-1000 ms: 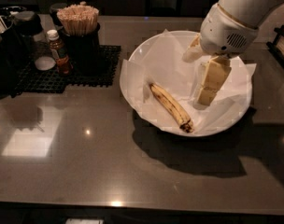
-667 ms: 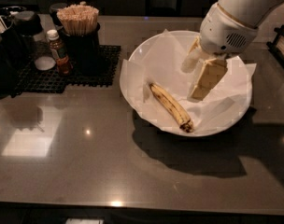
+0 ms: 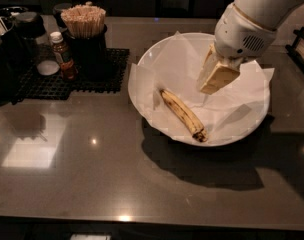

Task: Pick banana from white bowl

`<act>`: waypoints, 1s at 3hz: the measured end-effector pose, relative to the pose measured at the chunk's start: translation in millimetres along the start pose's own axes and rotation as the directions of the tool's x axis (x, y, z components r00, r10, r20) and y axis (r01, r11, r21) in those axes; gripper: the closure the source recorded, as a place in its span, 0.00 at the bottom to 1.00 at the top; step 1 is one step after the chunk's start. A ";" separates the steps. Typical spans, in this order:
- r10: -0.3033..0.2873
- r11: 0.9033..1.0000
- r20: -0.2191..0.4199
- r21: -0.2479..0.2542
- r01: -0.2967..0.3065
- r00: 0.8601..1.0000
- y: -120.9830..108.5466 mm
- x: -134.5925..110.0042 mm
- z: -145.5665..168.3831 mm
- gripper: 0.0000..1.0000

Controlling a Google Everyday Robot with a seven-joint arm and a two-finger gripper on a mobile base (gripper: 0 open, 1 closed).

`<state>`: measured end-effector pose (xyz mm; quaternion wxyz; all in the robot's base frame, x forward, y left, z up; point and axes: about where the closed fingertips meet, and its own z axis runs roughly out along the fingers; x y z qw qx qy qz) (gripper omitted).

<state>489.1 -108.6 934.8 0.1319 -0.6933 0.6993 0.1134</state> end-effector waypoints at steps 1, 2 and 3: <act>0.015 1.000 0.024 0.020 -0.015 1.000 -4.9 -0.4 3.4 0.51; 0.035 0.999 0.072 0.034 -0.037 0.997 -13.2 7.0 9.0 0.28; 0.041 0.999 0.105 0.016 -0.043 0.994 -28.9 18.2 14.9 0.07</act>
Offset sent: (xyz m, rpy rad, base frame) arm 0.0195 -0.0148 -0.0220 0.1252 -0.0078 -0.0701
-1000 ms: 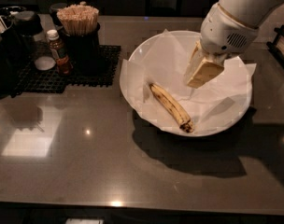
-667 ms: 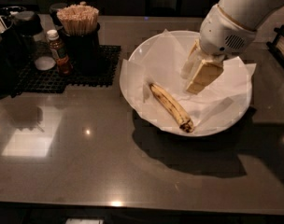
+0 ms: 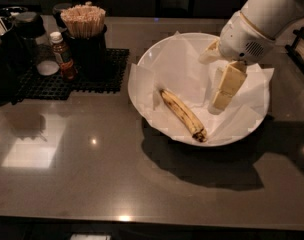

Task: Pick banana from white bowl

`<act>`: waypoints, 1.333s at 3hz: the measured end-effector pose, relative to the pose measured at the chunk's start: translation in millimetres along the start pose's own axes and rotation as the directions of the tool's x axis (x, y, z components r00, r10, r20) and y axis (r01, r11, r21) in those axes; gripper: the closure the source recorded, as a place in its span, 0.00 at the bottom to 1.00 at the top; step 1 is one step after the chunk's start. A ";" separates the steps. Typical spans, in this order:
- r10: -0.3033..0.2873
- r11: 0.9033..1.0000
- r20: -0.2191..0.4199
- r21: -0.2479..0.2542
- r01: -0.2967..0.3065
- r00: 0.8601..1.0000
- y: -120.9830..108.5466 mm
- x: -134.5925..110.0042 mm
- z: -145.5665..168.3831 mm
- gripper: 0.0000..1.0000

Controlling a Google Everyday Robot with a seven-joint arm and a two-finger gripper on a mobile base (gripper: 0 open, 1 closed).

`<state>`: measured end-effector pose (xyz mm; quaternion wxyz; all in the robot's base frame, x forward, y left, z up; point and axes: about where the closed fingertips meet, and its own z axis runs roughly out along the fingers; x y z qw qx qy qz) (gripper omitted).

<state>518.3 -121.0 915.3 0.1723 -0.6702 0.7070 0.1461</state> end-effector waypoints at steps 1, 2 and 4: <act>-0.036 0.999 0.007 -0.036 0.036 0.999 -29.9 10.7 4.6 0.14; -0.205 0.979 -0.059 -0.027 0.204 0.977 -63.1 3.5 0.0 0.13; -0.289 0.957 -0.068 0.008 0.291 0.955 -74.0 0.7 -2.0 0.20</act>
Offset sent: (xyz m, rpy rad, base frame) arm 0.0830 -0.0368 0.0048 -0.3007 -0.1563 0.6490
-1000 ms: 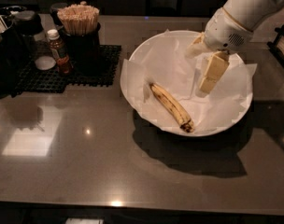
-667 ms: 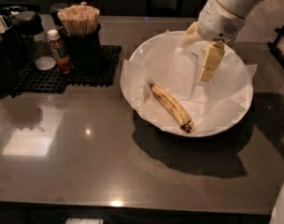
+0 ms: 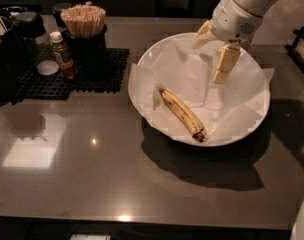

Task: Pick banana from white bowl

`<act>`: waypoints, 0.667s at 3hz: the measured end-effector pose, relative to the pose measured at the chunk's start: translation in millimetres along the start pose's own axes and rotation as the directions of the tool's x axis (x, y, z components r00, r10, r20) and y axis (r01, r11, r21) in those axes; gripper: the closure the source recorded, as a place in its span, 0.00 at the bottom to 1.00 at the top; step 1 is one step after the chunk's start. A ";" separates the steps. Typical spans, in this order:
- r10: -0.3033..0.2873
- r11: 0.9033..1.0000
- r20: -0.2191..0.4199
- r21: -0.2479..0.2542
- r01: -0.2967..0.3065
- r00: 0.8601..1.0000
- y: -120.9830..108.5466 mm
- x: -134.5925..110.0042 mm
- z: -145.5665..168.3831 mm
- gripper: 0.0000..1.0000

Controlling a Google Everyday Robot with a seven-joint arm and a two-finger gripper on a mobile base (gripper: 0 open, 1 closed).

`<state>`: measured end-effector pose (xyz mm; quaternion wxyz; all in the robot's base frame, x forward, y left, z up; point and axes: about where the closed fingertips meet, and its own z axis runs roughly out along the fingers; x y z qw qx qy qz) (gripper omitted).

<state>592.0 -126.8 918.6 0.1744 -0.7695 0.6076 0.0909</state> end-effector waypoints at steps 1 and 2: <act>0.027 0.999 0.013 0.029 -0.027 1.000 1.2 -5.1 -11.8 0.28; 0.047 0.999 0.074 0.017 -0.048 0.996 6.6 -13.1 -12.5 0.28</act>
Offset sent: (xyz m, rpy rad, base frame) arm -0.0368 0.0061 0.0206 0.1359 0.1078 -0.0239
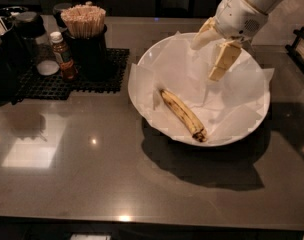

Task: Pick banana from white bowl

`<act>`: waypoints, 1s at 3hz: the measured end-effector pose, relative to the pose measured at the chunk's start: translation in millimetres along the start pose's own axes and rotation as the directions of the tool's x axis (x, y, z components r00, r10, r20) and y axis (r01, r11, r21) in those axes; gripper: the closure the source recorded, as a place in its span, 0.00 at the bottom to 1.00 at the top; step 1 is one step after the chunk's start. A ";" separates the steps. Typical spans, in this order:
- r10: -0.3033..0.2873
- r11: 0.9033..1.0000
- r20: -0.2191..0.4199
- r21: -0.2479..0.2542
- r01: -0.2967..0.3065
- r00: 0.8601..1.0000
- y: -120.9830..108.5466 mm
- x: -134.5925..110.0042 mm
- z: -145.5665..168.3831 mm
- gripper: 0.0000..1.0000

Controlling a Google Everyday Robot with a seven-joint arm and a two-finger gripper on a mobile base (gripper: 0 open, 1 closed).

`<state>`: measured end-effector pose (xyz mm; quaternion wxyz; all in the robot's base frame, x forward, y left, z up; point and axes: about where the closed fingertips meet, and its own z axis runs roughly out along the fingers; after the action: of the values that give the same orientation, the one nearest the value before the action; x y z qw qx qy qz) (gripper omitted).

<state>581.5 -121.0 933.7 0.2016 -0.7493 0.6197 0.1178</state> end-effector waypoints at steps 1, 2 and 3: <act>0.037 0.999 0.074 -0.031 -0.035 0.997 8.2 -5.9 6.6 0.27; 0.097 0.994 0.103 -0.057 -0.092 0.990 20.8 -7.9 9.1 0.28; 0.154 0.987 0.087 -0.055 -0.150 0.984 36.9 -10.2 2.7 0.28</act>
Offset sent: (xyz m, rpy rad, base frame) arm -0.0538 0.0009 -0.0118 0.1102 0.2180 -0.0733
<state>543.5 -116.4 929.9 0.2019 -0.6983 0.6623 0.1815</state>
